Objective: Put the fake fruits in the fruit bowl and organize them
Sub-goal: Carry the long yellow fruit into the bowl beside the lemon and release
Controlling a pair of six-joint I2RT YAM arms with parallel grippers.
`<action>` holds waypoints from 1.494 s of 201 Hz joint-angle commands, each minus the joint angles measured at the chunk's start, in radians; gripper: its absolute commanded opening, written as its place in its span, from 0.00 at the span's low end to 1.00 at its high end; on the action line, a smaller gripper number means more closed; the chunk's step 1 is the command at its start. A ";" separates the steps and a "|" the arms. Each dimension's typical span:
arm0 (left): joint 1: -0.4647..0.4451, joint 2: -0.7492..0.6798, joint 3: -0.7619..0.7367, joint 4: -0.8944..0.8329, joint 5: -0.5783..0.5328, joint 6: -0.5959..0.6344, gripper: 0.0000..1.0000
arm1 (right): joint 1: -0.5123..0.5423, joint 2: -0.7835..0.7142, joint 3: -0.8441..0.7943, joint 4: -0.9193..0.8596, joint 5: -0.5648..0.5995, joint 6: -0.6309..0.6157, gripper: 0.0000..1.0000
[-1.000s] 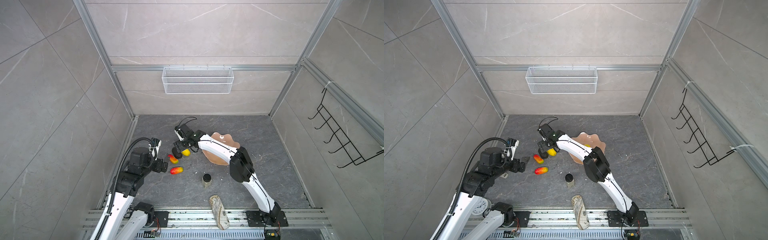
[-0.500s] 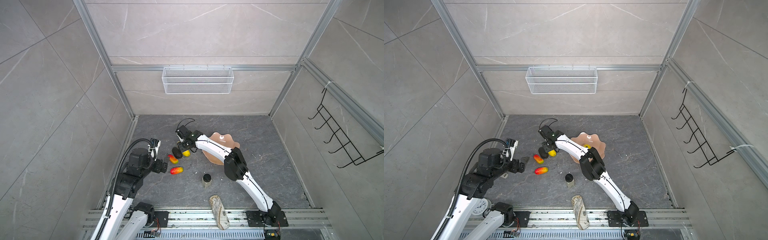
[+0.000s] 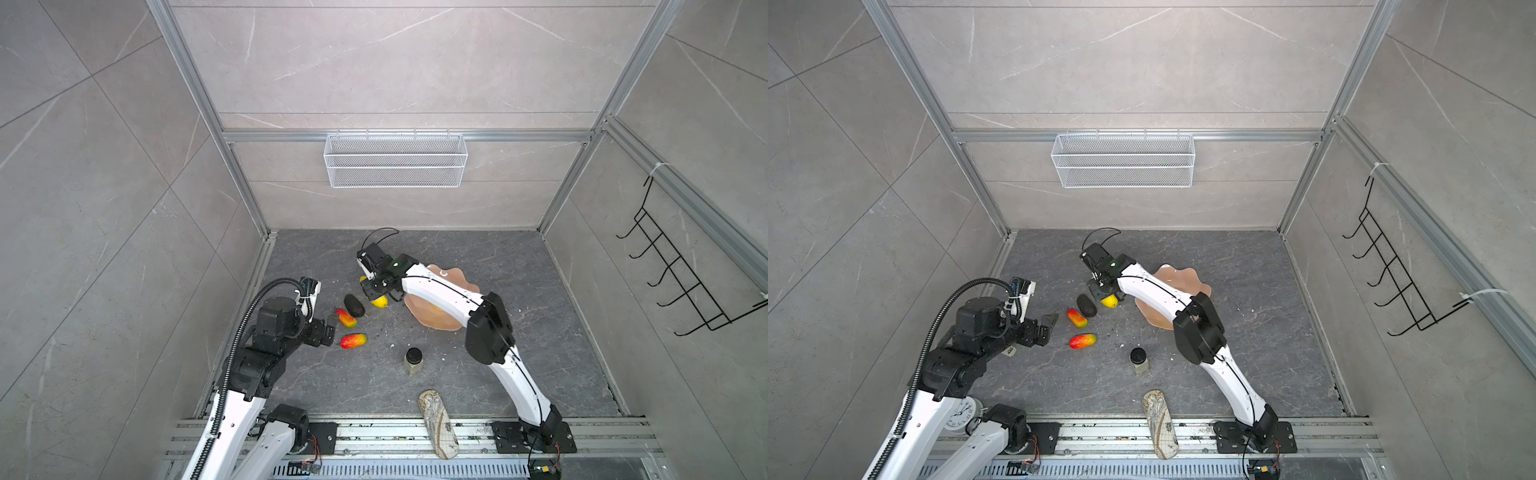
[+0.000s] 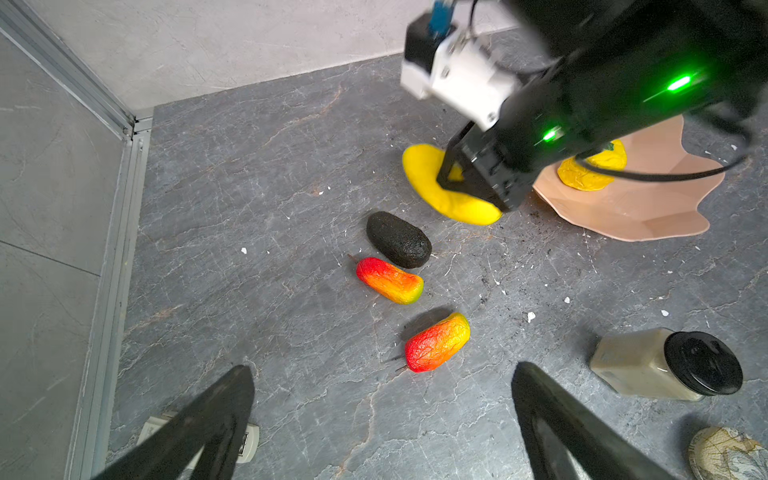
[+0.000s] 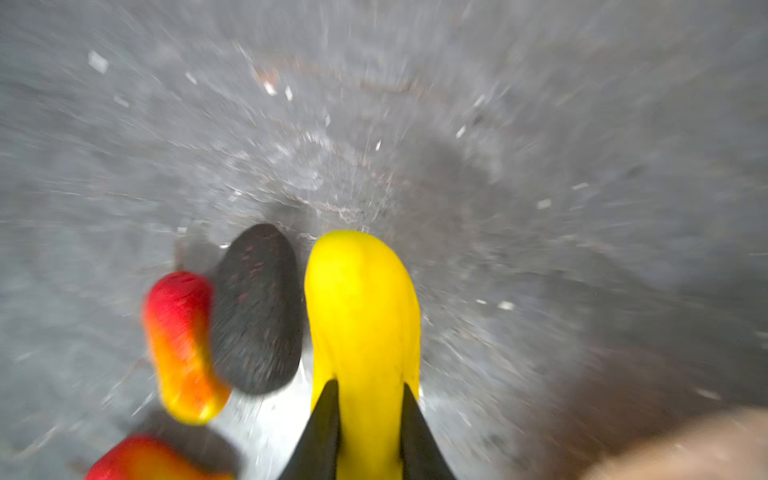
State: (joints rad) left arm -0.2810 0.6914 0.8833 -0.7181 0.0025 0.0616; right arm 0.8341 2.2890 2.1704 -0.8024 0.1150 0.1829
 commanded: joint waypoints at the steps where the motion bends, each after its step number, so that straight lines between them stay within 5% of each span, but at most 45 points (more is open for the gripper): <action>1: 0.004 -0.006 -0.003 0.019 -0.001 0.009 1.00 | -0.034 -0.256 -0.139 0.078 0.080 -0.030 0.03; 54: 0.004 0.006 0.000 0.019 0.004 0.009 1.00 | -0.230 -0.679 -0.643 0.191 0.170 0.020 0.02; 89: 0.004 0.014 0.002 0.017 0.005 0.010 1.00 | -0.348 -0.799 -0.839 0.196 0.184 0.037 0.01; 140: 0.003 0.022 0.003 0.014 0.010 0.007 1.00 | -0.416 -0.752 -1.002 0.313 0.140 0.082 0.00; 300: 0.004 0.021 0.002 0.016 0.015 0.006 1.00 | -0.435 -0.524 -1.005 0.446 0.024 0.140 0.00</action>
State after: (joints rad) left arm -0.2810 0.7143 0.8825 -0.7181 0.0051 0.0616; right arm 0.4034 1.7386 1.1694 -0.3840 0.1596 0.2977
